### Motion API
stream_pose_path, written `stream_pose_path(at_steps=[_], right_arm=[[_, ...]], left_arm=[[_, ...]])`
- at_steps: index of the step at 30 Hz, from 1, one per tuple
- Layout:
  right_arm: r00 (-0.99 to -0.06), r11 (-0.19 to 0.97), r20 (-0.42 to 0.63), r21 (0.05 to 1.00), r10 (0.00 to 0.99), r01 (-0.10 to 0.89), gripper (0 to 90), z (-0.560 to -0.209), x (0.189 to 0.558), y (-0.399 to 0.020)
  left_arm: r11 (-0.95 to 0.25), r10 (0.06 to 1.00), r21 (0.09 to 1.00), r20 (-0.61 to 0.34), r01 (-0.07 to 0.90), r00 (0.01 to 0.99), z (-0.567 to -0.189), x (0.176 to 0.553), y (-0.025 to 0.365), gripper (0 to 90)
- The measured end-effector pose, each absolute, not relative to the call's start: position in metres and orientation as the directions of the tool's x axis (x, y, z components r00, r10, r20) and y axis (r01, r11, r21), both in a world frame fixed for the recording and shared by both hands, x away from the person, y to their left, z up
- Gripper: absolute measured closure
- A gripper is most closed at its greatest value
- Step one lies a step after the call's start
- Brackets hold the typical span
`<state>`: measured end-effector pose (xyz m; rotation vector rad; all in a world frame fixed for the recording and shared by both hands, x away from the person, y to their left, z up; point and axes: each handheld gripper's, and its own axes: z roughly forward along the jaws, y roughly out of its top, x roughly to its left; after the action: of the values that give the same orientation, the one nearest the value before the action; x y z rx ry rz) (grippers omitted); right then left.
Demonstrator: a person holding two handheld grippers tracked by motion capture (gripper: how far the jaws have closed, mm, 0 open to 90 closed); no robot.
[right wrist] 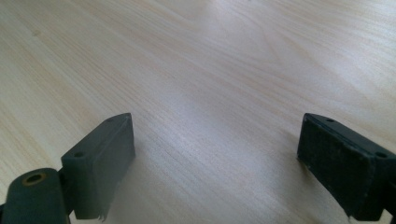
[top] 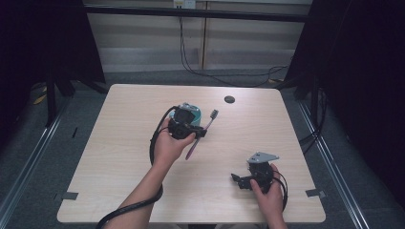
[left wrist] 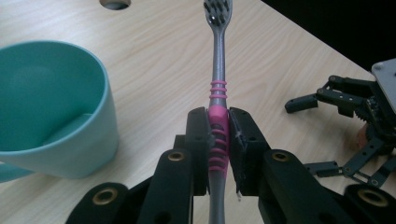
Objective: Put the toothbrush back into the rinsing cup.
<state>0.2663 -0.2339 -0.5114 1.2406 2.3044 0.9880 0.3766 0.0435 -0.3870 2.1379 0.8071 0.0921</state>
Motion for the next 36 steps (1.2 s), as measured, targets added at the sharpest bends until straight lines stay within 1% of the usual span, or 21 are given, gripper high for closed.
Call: stream_pose_path(at_steps=[5,9,21,36], right_arm=[[-0.560,0.376,0.026,0.715,0.828,0.590,10.7,-0.511,0.266,-0.234],[-0.559,0.375,0.027,0.714,0.829,0.591,10.7,-0.511,0.266,-0.234],[-0.560,0.376,0.026,0.715,0.828,0.590,10.7,-0.511,0.266,-0.234],[-0.559,0.376,0.026,0.714,0.829,0.590,10.7,-0.511,0.266,-0.234]], left_arm=[[-0.432,0.582,0.745,-0.201,0.509,0.788,-0.383,0.378,0.046,79.1],[-0.400,0.586,0.760,-0.217,0.512,0.781,-0.381,0.379,0.049,79.1],[-0.356,0.599,0.796,-0.208,0.489,0.774,-0.373,0.380,0.057,79.2],[-0.329,0.605,0.824,-0.191,0.461,0.773,-0.367,0.381,0.058,79.2]])
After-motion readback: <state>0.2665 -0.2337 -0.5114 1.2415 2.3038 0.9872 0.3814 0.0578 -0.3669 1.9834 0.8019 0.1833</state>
